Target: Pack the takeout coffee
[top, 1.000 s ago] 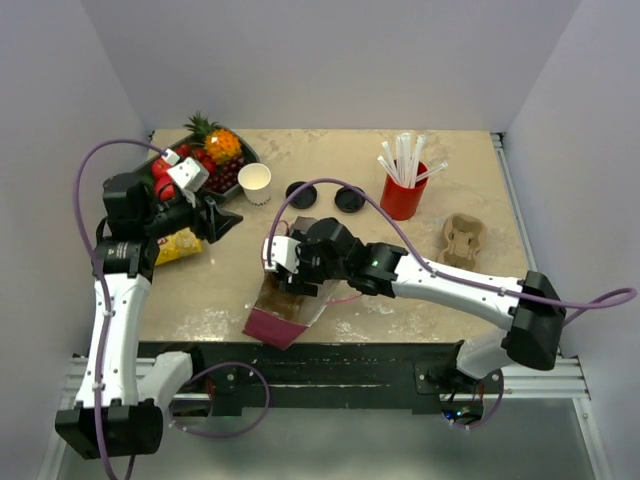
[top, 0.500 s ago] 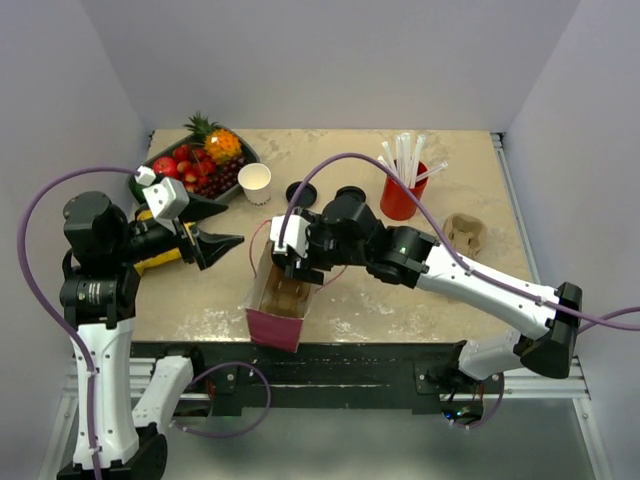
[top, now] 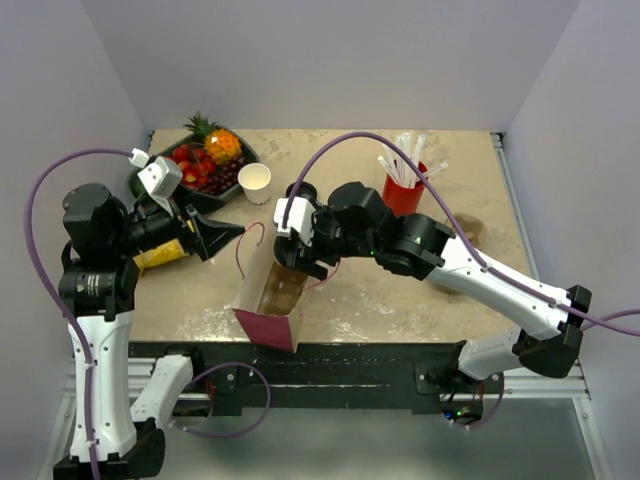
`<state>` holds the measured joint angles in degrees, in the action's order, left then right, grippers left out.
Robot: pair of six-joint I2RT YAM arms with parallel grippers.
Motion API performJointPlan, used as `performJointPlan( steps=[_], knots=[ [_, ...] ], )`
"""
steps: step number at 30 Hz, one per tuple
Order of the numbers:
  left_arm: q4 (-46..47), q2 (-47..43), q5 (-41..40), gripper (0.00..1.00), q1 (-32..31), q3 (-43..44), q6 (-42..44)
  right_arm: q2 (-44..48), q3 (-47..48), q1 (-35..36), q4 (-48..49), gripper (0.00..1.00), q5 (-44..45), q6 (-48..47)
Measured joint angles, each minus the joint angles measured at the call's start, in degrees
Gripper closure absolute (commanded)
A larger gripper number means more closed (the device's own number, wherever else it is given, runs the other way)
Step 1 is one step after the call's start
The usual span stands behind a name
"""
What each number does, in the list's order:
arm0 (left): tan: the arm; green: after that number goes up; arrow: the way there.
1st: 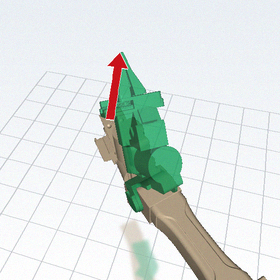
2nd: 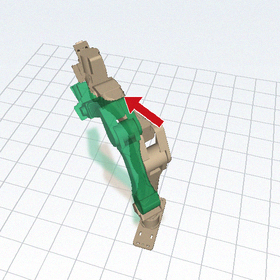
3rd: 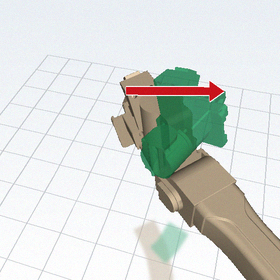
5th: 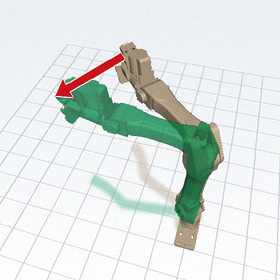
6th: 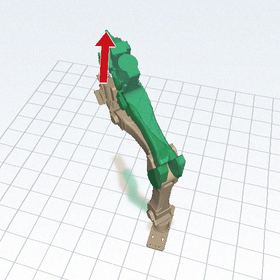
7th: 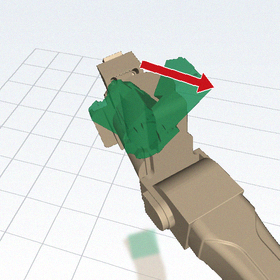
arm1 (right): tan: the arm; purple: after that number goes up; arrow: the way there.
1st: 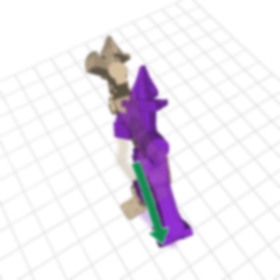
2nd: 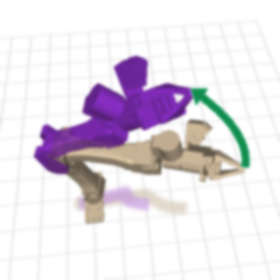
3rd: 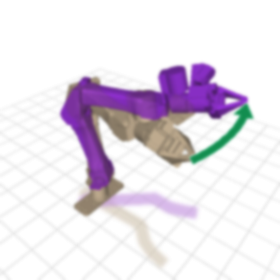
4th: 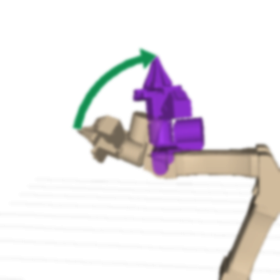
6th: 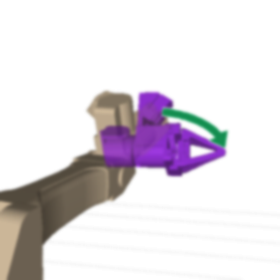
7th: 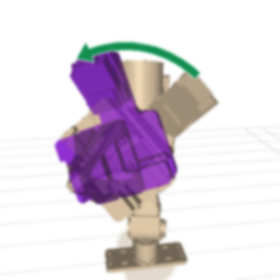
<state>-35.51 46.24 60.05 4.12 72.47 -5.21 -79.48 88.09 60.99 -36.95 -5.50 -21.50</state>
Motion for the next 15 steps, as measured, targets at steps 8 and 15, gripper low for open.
performJointPlan(
  steps=[8, 15],
  knots=[
    [-11.1, 0.3, -5.3, 0.18, -0.1, 0.1, 2.5, -1.3, 5.7, -0.6, -4.5, 1.0, 1.6, 1.2],
    [-15.1, -3.5, -8.3, 0.26, -0.1, -4.0, 4.2, -2.8, 16.0, -2.0, -7.5, 1.0, 3.3, 1.6]
  ],
)
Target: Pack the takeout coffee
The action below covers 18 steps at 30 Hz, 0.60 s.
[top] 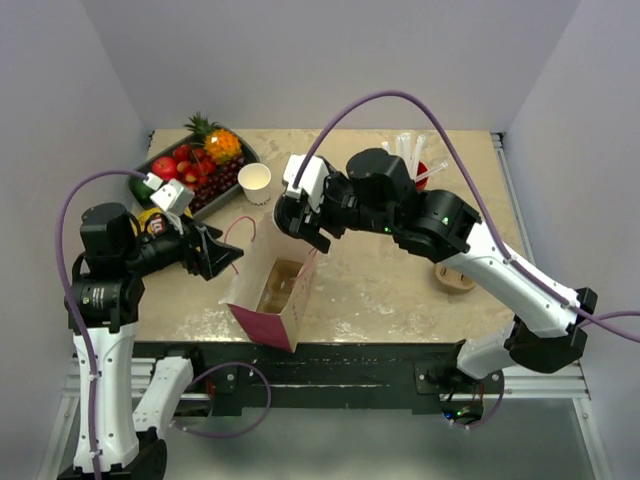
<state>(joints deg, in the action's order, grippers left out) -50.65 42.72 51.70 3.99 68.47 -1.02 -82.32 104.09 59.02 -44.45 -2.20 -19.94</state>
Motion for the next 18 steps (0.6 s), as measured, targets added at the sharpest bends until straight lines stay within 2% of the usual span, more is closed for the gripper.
performJointPlan(
  steps=[4, 9, 15, 16, 18],
  knots=[
    [0.8, 1.5, -2.4, 0.29, -0.8, -4.5, -0.3, -1.3, 4.3, -0.2, -0.2, 1.0, 1.1, 0.0],
    [4.4, 5.6, -4.6, 0.35, -5.0, -7.8, -1.6, -2.8, 6.3, -1.4, 0.3, 1.0, 3.6, -0.1],
    [6.9, 8.9, -8.6, 0.5, -8.8, -7.9, -2.4, -4.5, 7.7, -6.3, 0.9, 1.0, 5.9, -0.5],
    [6.9, 9.7, -9.6, 0.57, -9.2, -7.7, -2.4, -4.5, 7.7, -6.8, 1.0, 1.0, 6.3, -0.7],
    [6.4, 11.8, -11.1, 0.63, -10.2, -6.9, -2.1, -4.5, 7.7, -7.2, 1.6, 1.0, 6.8, -0.8]
  ],
)
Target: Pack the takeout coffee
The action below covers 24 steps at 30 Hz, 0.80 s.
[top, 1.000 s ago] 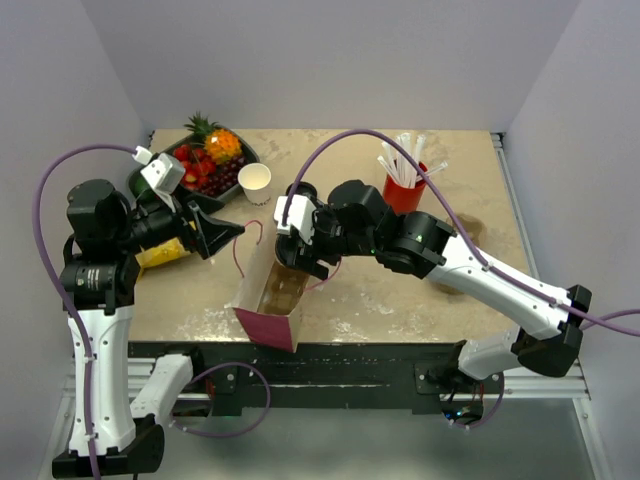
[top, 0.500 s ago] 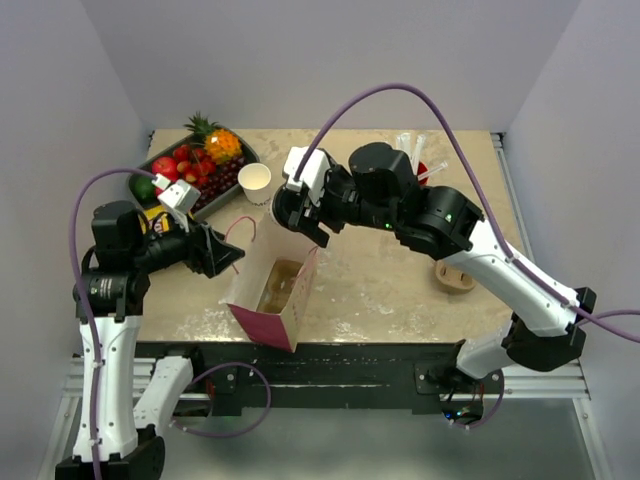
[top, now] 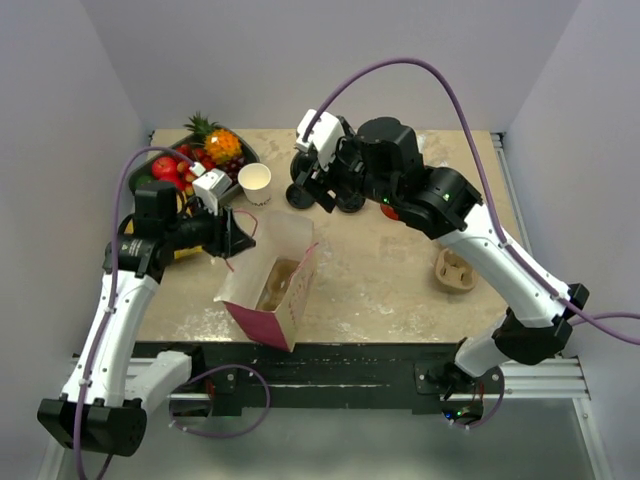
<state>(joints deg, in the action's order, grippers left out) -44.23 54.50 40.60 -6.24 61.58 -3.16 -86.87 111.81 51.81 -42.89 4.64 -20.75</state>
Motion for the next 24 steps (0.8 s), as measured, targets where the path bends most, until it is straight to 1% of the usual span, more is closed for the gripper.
performJointPlan(
  steps=[1, 3, 4, 5, 6, 7, 8, 13, 17, 22, 24],
  knots=[
    [-0.2, 1.0, -0.7, 0.69, -0.4, 0.4, 0.4, 0.0, 0.0, 0.0, 0.4, 1.0, 0.2, -0.2],
    [-1.0, 2.3, -1.6, 0.76, -1.0, 1.3, 1.0, 0.0, 0.0, 0.0, 0.8, 1.0, 0.4, -0.6],
    [-1.5, 2.8, -2.0, 0.85, -1.3, 1.7, 1.4, 0.0, 0.0, 0.0, 1.0, 1.0, 0.4, -1.0],
    [-2.0, 3.2, -2.4, 0.88, -1.6, 2.1, 2.1, 0.0, 0.0, 0.0, 1.2, 1.0, 0.3, -1.5],
    [-2.4, 3.4, -2.7, 0.95, -1.8, 2.5, 2.5, 0.2, -0.3, 0.0, 1.7, 1.0, 0.3, -2.0],
    [-2.7, 3.5, -3.0, 0.99, -2.0, 2.9, 3.0, 0.5, -0.9, 0.0, 2.3, 1.0, 0.1, -2.6],
    [-3.0, 3.7, -3.2, 1.0, -2.2, 3.2, 3.2, 1.0, -1.7, 0.0, 2.6, 1.0, -0.2, -3.1],
    [-4.0, 6.3, -2.1, 1.0, -3.5, 6.9, 5.5, 3.0, -3.3, -0.1, 2.9, 1.0, -3.9, -4.2],
    [-3.4, 10.4, -1.6, 1.0, -7.6, 12.2, 9.0, 5.4, -3.5, -0.1, 3.0, 1.0, -9.8, -4.3],
    [-2.3, 11.1, -2.8, 1.0, -11.6, 13.4, 12.1, 8.4, -3.5, 0.0, 3.0, 1.0, -15.5, -4.4],
    [-2.9, 11.7, -4.5, 1.0, -13.0, 14.4, 13.6, 9.3, -3.5, 0.0, 2.9, 1.0, -17.3, -4.8]
  ],
)
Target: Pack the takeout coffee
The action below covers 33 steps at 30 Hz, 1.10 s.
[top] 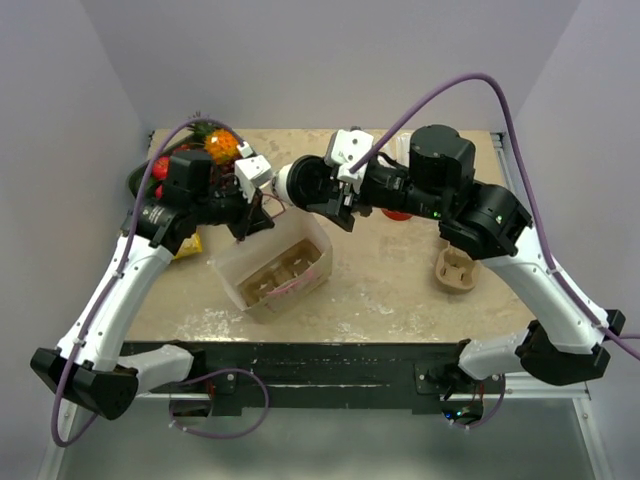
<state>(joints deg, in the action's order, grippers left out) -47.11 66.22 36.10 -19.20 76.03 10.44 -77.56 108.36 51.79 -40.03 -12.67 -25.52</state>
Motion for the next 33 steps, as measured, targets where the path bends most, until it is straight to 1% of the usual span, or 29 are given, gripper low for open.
performJointPlan(
  steps=[5, 8, 10, 17, 20, 27, 30, 33],
  knots=[
    [-2.7, 4.4, -4.6, 1.0, -4.6, 6.4, 3.4, 0.4, 0.7, 0.2, -2.0, 1.0, -3.4, -2.6],
    [-4.6, 8.5, -4.9, 1.0, -5.0, 11.0, 4.2, 0.8, 0.7, 0.5, -4.2, 1.0, -3.6, -4.5],
    [-4.7, 10.2, -4.9, 1.0, -5.0, 12.2, 4.2, 1.4, 0.7, 0.6, -5.9, 1.0, -3.4, -5.4],
    [-4.8, 12.9, -5.1, 1.0, -5.1, 12.6, 3.9, 5.0, 0.7, 0.8, -8.8, 1.0, -3.6, -6.1],
    [-4.9, 13.0, -5.8, 1.0, -5.8, 13.0, 3.9, 5.2, 1.5, 0.8, -9.7, 1.0, -4.9, -7.2],
    [-3.9, 13.1, -6.0, 1.0, -7.5, 16.3, 4.9, 0.2, 4.2, 1.3, -13.4, 1.0, -10.9, -12.0],
    [-3.2, 13.1, -5.7, 1.0, -8.8, 16.5, 5.1, -2.8, 3.1, 2.9, -12.3, 1.0, -11.4, -13.0],
    [-4.4, 13.1, -7.5, 1.0, -9.2, 15.6, 6.1, -3.7, 1.1, 4.8, -9.1, 1.0, -12.0, -14.6]
  ],
)
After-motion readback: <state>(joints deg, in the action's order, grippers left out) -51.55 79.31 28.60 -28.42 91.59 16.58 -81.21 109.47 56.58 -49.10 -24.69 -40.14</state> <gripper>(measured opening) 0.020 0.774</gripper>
